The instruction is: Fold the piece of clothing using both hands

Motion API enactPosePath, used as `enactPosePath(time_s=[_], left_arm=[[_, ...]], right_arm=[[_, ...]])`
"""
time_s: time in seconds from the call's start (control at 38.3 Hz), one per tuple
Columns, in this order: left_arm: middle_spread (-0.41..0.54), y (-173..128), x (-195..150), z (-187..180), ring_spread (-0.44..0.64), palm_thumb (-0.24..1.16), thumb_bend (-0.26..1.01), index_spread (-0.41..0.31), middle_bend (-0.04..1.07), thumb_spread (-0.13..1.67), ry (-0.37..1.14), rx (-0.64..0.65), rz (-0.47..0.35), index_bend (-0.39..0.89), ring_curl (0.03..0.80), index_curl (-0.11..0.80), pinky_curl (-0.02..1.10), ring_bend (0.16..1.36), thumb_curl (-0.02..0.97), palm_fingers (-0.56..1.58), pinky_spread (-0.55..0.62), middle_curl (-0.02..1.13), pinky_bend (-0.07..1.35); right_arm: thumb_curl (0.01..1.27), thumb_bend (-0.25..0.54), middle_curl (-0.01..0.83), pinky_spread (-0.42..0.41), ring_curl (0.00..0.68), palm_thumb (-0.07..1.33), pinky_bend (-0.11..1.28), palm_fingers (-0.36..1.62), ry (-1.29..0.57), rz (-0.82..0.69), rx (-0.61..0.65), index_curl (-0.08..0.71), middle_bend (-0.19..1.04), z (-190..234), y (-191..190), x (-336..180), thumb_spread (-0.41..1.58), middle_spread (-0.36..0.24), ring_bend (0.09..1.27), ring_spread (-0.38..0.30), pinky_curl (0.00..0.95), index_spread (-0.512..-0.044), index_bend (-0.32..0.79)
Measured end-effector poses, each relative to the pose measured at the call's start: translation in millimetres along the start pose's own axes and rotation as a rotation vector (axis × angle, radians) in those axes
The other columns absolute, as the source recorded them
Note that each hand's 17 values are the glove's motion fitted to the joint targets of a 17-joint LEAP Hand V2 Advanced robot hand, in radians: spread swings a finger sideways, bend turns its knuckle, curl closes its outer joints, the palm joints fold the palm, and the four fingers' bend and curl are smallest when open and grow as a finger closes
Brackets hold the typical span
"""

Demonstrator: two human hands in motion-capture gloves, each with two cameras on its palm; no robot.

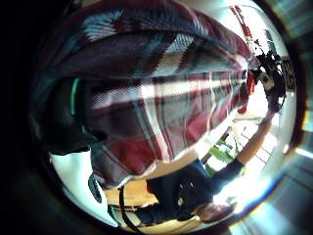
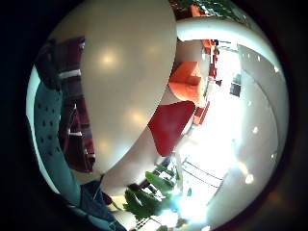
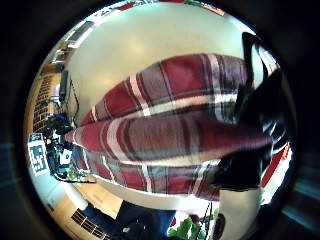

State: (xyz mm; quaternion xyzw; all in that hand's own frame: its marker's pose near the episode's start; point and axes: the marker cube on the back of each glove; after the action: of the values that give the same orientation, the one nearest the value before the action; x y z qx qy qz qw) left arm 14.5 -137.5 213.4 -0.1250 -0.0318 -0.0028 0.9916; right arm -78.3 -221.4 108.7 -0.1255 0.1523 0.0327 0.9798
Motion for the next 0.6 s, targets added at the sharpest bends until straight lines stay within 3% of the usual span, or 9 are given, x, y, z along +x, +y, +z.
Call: enactPosePath(time_s=[0.05, 0.1, 0.16, 0.21, 0.31, 0.37, 0.44, 0.52, 0.6], left_arm=[[-0.292, -4.9, 7.8, -4.7, -0.33, 0.73, 0.08, -0.181, 0.32, 1.26, -0.082, 0.042, -0.064, 0.03, 0.422, 0.282, 0.4, 0.47, 0.461, 1.0, -0.34, 0.54, 0.49], [-0.265, 0.1, 7.0, -14.8, -0.31, 0.63, 0.01, -0.151, 0.27, 1.24, -0.114, 0.122, -0.123, -0.03, 0.437, 0.246, 0.43, 0.5, 0.425, 0.9, -0.33, 0.54, 0.55], [-0.257, 7.8, 5.1, -28.9, -0.3, 0.61, -0.02, -0.139, 0.26, 1.22, -0.114, 0.206, -0.162, -0.04, 0.447, 0.22, 0.43, 0.52, 0.412, 0.87, -0.32, 0.54, 0.57], [-0.252, 14.7, 1.2, -44.3, -0.29, 0.59, -0.03, -0.129, 0.24, 1.2, -0.11, 0.276, -0.2, -0.03, 0.441, 0.199, 0.43, 0.53, 0.405, 0.87, -0.32, 0.53, 0.58], [-0.243, 8.0, -8.1, -62.4, -0.28, 0.59, -0.02, -0.122, 0.23, 1.18, -0.089, 0.399, -0.239, 0.01, 0.43, 0.172, 0.43, 0.53, 0.395, 0.86, -0.31, 0.51, 0.6], [-0.229, -11.9, -8.6, -53.2, -0.26, 0.59, -0.02, -0.119, 0.21, 1.17, -0.054, 0.443, -0.205, 0.04, 0.425, 0.173, 0.43, 0.5, 0.39, 0.82, -0.3, 0.5, 0.6], [-0.203, -24.0, -1.8, -35.2, -0.23, 0.58, -0.02, -0.116, 0.16, 1.17, -0.01, 0.458, -0.137, 0.08, 0.422, 0.178, 0.43, 0.49, 0.38, 0.77, -0.28, 0.49, 0.6], [-0.171, -7.8, 9.2, -23.3, -0.19, 0.55, -0.03, -0.118, 0.14, 1.19, 0.01, 0.426, -0.097, 0.12, 0.418, 0.194, 0.43, 0.47, 0.362, 0.71, -0.25, 0.48, 0.58], [-0.14, 23.9, 18.9, -20.0, -0.15, 0.54, -0.02, -0.129, 0.12, 1.21, 0.008, 0.366, -0.11, 0.19, 0.404, 0.226, 0.41, 0.45, 0.353, 0.68, -0.2, 0.45, 0.52]], right_arm=[[0.79, -0.042, 0.521, -0.369, 0.488, 0.96, 0.54, 1.21, 0.019, 0.052, 0.141, 0.514, 0.31, 0.7, -11.2, 9.6, 0.3, -0.234, 0.53, -0.266, 0.394, -0.273, 0.13], [0.77, 0.0, 0.513, -0.354, 0.482, 0.97, 0.6, 1.12, 0.019, 0.104, 0.341, 0.46, 0.29, -9.2, -18.7, 13.7, 0.52, -0.228, 0.53, -0.257, 0.406, -0.276, 0.02], [0.74, -0.011, 0.508, -0.338, 0.474, 0.94, 0.61, 1.06, 0.017, 0.146, 0.519, 0.425, 0.28, -22.8, -22.5, 17.9, 0.64, -0.225, 0.51, -0.254, 0.406, -0.283, 0.0], [0.72, -0.017, 0.504, -0.326, 0.471, 0.92, 0.62, 1.05, 0.03, 0.179, 0.587, 0.397, 0.27, -32.2, -16.1, 24.3, 0.74, -0.227, 0.51, -0.252, 0.408, -0.286, 0.01], [0.66, -0.022, 0.496, -0.303, 0.461, 0.88, 0.61, 1.04, 0.054, 0.199, 0.48, 0.351, 0.26, -37.1, 14.0, 34.9, 0.91, -0.228, 0.5, -0.25, 0.406, -0.291, 0.03], [0.63, -0.026, 0.492, -0.295, 0.454, 0.85, 0.61, 1.04, 0.054, 0.201, 0.395, 0.333, 0.25, -37.0, 31.6, 39.1, 0.97, -0.228, 0.49, -0.248, 0.404, -0.296, 0.04], [0.58, -0.038, 0.482, -0.279, 0.448, 0.8, 0.61, 1.01, 0.009, 0.225, 0.366, 0.308, 0.23, -34.7, 42.9, 43.0, 1.05, -0.225, 0.48, -0.247, 0.402, -0.303, 0.04], [0.54, -0.04, 0.474, -0.264, 0.446, 0.74, 0.62, 0.99, -0.044, 0.315, 0.289, 0.286, 0.2, -18.7, 52.1, 46.7, 1.12, -0.216, 0.48, -0.242, 0.403, -0.305, 0.04], [0.48, -0.097, 0.458, -0.257, 0.444, 0.57, 0.67, 1.05, -0.074, 0.392, 0.168, 0.233, 0.18, 8.9, 55.0, 42.4, 1.15, -0.168, 0.54, -0.205, 0.402, -0.285, -0.03]])
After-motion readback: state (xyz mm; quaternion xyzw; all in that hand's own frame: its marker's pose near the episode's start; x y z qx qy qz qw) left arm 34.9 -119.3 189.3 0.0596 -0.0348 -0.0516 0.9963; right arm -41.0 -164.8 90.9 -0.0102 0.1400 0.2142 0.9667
